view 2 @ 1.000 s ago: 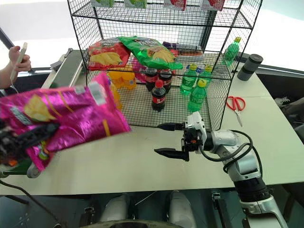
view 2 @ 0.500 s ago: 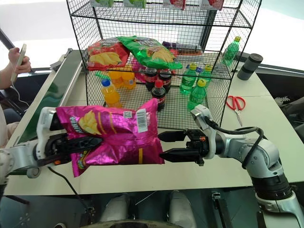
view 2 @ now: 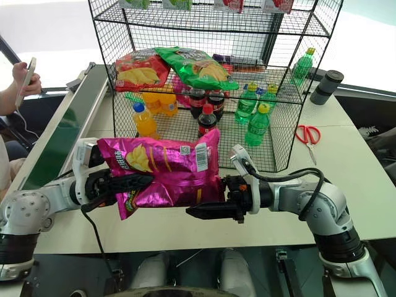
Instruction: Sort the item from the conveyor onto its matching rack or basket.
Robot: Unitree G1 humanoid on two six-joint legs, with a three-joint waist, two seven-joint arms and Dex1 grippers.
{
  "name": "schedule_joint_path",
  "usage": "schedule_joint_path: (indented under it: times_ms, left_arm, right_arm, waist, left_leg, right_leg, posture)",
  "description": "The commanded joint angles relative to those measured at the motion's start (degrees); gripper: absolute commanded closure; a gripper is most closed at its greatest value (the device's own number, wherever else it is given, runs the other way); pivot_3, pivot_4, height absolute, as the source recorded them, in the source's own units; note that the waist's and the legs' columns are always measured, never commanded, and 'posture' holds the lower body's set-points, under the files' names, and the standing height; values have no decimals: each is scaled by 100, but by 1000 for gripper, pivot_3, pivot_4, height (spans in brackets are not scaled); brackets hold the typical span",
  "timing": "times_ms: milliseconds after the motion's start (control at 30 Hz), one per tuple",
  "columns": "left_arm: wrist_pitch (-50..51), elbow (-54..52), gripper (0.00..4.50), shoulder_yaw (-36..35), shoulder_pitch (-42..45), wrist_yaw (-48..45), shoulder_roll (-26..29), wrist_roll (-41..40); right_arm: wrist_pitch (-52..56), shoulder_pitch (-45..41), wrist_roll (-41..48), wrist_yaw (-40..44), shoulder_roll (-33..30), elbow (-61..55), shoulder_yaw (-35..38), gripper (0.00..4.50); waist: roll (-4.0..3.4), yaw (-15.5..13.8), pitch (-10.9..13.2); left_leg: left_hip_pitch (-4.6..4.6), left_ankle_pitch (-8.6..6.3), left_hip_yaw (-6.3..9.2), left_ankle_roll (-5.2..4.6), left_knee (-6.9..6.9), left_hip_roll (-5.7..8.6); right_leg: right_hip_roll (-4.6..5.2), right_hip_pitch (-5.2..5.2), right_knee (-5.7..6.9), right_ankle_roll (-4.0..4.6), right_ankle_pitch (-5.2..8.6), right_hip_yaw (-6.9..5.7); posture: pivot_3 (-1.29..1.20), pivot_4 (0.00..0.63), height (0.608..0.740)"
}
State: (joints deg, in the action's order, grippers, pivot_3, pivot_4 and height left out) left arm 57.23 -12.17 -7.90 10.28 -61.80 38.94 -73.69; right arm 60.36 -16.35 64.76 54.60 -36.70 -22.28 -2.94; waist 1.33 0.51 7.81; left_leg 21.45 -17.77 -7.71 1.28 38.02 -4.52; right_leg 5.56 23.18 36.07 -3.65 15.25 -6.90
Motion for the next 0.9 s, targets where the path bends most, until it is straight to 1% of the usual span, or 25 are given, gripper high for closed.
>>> schedule_joint_path:
  times_ms: [33, 100, 133, 167, 200, 233, 300, 333, 367, 400, 433, 500, 567, 633, 667, 767, 833, 900]
  left_arm:
    - [-169, -189, 4500, -192, 78, 68, -125, 28]
    - [-240, -237, 4500, -217, 69, 81, -175, 98]
    - [-290, -255, 4500, -235, 64, 90, -211, 125]
    - [-239, -150, 4500, -268, 114, 237, -248, 77]
    - [-300, -91, 4500, -285, 140, 305, -262, 170]
    - [-317, -34, 4500, -318, 150, 376, -278, 201]
    - [-433, -4, 3907, -336, 132, 360, -273, 385]
    - [-445, 1, 3448, -364, 112, 348, -257, 410]
    - [-451, 9, 3091, -409, 91, 328, -239, 417]
    - [-458, 14, 2529, -462, 58, 313, -222, 436]
    - [-498, 6, 2111, -502, -2, 268, -184, 513]
    - [-536, 11, 1038, -584, -162, 179, -83, 614]
    - [-815, -2, 30, -598, -343, 46, 0, 945]
    - [-1180, 18, 0, -637, -480, 22, 6, 1296]
    - [-1509, 45, 0, -673, -535, 80, -84, 1550]
    - [-2430, 102, 0, -748, -634, 316, -452, 2195]
    - [-2867, 62, 0, -739, -658, 483, -752, 2464]
    - [-3174, -14, 0, -633, -667, 540, -945, 2707]
  right_arm:
    - [-83, -64, -98, 119, -30, -32, -4, 1858]
    - [-142, -48, -188, 192, -21, -27, -25, 2882]
    - [-151, -67, -220, 182, 0, 22, -13, 3475]
    - [-191, -76, -285, 226, -19, 46, -27, 3953]
    - [-296, -68, -419, 277, -41, 58, -57, 4325]
    - [-395, -54, -541, 295, -43, 77, -73, 4337]
    - [-461, -38, -628, 309, -46, 105, -51, 4337]
    - [-518, -19, -668, 341, -59, 95, -24, 4337]
    - [-567, 7, -696, 373, -74, 74, 11, 4337]
    - [-647, 46, -756, 403, -98, 41, 43, 4337]
    - [-774, 111, -862, 435, -141, 6, 88, 4337]
    - [-1002, 285, -1008, 488, -243, -93, 230, 4337]
    - [-1231, 504, -1072, 450, -302, -229, 468, 4337]
    - [-1556, 742, -1161, 227, -237, -374, 811, 4337]
    - [-1939, 929, -1421, 120, -180, -490, 973, 4337]
    - [-2664, 1502, -1789, -231, 52, -840, 1445, 4337]
    - [-3165, 1825, -1990, -528, 302, -1001, 1861, 4337]
    - [-4019, 2050, -2853, -686, 339, -1059, 1994, 4337]
  waist:
    - [0, 5, 0]
    - [0, 6, 0]
    - [0, 10, 0]
    - [0, 12, 0]
    - [0, 10, 0]
    - [0, 8, 0]
    - [1, 12, 0]
    - [1, 14, 0]
    - [1, 12, 0]
    - [1, 9, 0]
    - [1, 8, 0]
    - [0, 8, 0]
    - [-1, 7, 0]
    - [0, -1, 0]
    - [0, -7, 0]
    - [1, -70, -1]
    - [1, -108, -1]
    - [-1, -123, 0]
  left_leg:
    - [0, 0, 0, 0, 0, 0]
    - [0, 0, 0, 0, 0, -1]
    - [-1, 0, 0, 0, 0, -1]
    - [0, 0, 0, 0, 0, -1]
    - [-1, 0, 0, 0, 0, -1]
    - [-1, 0, 1, 0, 0, -1]
    - [-1, 0, 0, 0, 0, 0]
    - [0, 0, 0, 0, 0, 0]
    - [0, 0, 0, 0, 0, 0]
    - [0, 0, 1, 0, 0, -1]
    - [0, 0, 1, 0, 0, -1]
    - [0, 0, 0, 0, -1, -1]
    - [0, -1, 0, -2, -1, -1]
    - [1, -2, -1, -3, -1, -1]
    - [2, -2, 0, -3, -1, 0]
    - [1, -2, 0, -3, -1, -1]
    - [2, -3, -1, -3, -2, -1]
    - [3, -4, -4, -6, -1, -1]
  right_leg:
    - [0, 0, 0, 0, 0, 0]
    - [0, 0, 0, 0, 0, 0]
    - [0, 0, 1, 0, 0, 0]
    - [0, 0, 1, 0, 0, 0]
    - [-1, 0, 1, 0, 0, 0]
    - [-1, 0, 1, 0, 0, 0]
    - [-1, 0, 1, 0, 0, 0]
    - [-1, 0, 1, 0, 0, 0]
    - [-1, 1, 1, 0, 0, 0]
    - [-2, 1, 1, 0, 0, 0]
    - [-2, 1, 0, -1, 0, -1]
    - [-1, 1, 0, -1, 0, -1]
    - [-1, 1, -3, -1, 0, -1]
    - [0, 1, -4, -1, 0, -1]
    - [0, 1, -4, -1, 0, -1]
    - [2, 0, -6, -1, 0, -2]
    - [2, 0, -8, -1, 0, -1]
    - [2, 0, -9, -2, 0, 1]
  posture:
    - [0, 150, 726]
    - [0, 150, 726]
    - [0, 150, 726]
    - [0, 150, 726]
    - [0, 150, 726]
    - [0, 150, 726]
    - [0, 150, 726]
    - [0, 150, 726]
    - [0, 150, 726]
    - [0, 150, 726]
    - [0, 150, 726]
    - [0, 150, 726]
    - [0, 150, 726]
    - [0, 150, 726]
    - [0, 150, 726]
    - [0, 150, 726]
    - [0, 150, 726]
    - [0, 150, 726]
